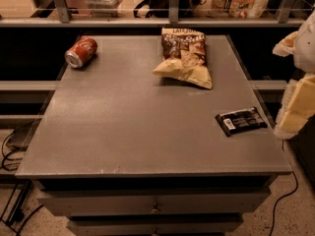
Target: Move rxbar chocolate near coke can
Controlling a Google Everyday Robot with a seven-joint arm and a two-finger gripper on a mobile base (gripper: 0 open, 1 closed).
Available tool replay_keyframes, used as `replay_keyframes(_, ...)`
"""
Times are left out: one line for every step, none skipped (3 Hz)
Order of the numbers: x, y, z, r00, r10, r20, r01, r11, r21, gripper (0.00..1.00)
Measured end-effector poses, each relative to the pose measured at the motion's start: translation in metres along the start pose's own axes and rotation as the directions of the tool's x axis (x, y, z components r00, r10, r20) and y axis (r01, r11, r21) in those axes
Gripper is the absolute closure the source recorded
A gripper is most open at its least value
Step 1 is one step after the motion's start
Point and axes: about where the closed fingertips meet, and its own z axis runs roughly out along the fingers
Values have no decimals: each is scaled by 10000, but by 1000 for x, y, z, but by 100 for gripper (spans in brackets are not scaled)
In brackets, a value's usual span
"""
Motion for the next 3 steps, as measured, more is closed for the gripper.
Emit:
replay_keyframes(-5, -1, 17, 9995, -278, 123, 282, 9992, -283, 0)
replay_keyframes(-9, -3, 41, 9980, -566, 288, 580, 9972, -479, 0)
replay_keyframes(-14, -6, 69, 9958, -790, 465, 816, 9950, -573, 0)
